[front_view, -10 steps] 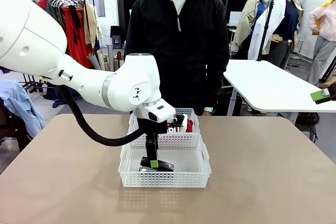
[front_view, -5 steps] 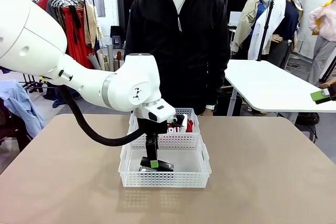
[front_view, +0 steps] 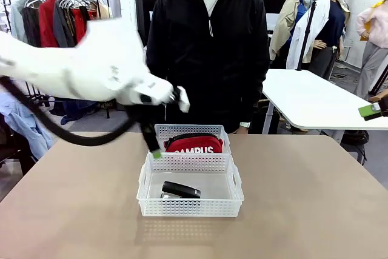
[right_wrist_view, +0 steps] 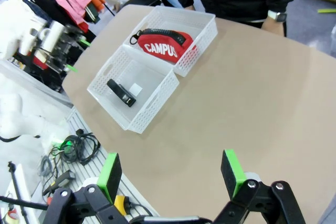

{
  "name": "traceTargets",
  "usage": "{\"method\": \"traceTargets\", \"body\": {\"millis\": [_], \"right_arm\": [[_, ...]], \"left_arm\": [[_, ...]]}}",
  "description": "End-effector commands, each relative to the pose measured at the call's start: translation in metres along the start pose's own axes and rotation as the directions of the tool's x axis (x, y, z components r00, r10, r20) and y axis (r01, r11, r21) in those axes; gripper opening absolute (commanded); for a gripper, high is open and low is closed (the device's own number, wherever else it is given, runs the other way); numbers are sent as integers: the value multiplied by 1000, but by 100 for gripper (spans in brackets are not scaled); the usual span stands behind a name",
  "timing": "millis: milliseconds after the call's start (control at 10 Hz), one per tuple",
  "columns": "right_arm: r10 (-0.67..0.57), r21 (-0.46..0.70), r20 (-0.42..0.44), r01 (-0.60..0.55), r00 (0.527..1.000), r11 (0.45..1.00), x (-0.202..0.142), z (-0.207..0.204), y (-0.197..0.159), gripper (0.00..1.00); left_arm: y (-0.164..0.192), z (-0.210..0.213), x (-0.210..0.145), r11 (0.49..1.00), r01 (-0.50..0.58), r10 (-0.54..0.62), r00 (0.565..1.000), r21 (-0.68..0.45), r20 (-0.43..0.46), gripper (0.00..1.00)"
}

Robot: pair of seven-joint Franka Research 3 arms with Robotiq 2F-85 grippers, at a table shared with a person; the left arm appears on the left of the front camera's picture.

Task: Distribute items into two baskets.
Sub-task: Place the picked Stapler into the Organizing basket as instructed by the person.

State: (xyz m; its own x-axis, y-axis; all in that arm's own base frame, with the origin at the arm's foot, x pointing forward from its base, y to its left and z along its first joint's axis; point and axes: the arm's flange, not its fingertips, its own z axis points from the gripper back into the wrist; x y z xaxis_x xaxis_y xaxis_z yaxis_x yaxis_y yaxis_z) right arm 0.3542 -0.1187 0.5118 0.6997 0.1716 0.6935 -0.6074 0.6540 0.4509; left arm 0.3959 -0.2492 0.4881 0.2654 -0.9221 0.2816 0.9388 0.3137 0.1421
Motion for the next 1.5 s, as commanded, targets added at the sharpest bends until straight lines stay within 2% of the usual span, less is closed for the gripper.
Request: {"method": "traceTargets", "body": {"millis": [0, 200, 300, 400, 500, 700, 800, 1000, 1100, 1400], "right_arm": [[4, 1, 2, -4, 1000, 1000, 1, 1, 1, 100], [4, 1, 2, -4, 1000, 1000, 1, 1, 1, 100], [4, 1, 2, -4, 1000, 1000, 1, 1, 1, 100], [4, 1, 2, -4, 1000, 1000, 1, 1, 1, 100], [4, 1, 2, -4, 1000, 1000, 1, 1, 1, 100], [4, 1, 2, -4, 1000, 1000, 1, 1, 1, 100], [4, 1, 2, -4, 1000, 1000, 1, 1, 1, 100], [4, 1, 2, -4, 1000, 1000, 1, 1, 1, 100], [4, 1, 2, -4, 1000, 1000, 1, 1, 1, 100], [4, 1, 2, -4, 1000, 1000, 1, 1, 1, 100]], "left_arm": [[-20, 47, -70, 989, -130, 128, 991, 64, 38, 100], [-18, 92, -138, 947, -287, 275, 956, 142, 100, 100], [-23, 122, -176, 920, -360, 327, 923, 154, 202, 100], [-26, 145, -203, 905, -398, 336, 885, 150, 324, 100], [-28, 160, -221, 892, -432, 350, 844, 129, 407, 100], [-18, 167, -251, 859, -507, 423, 781, 73, 459, 100], [-9, 163, -269, 848, -531, 463, 731, -9, 501, 100], [6, 143, -296, 809, -581, 539, 672, -89, 508, 100], [11, 130, -302, 797, -592, 562, 654, -121, 506, 100], [14, 120, -309, 784, -603, 583, 635, -146, 507, 100]]}}
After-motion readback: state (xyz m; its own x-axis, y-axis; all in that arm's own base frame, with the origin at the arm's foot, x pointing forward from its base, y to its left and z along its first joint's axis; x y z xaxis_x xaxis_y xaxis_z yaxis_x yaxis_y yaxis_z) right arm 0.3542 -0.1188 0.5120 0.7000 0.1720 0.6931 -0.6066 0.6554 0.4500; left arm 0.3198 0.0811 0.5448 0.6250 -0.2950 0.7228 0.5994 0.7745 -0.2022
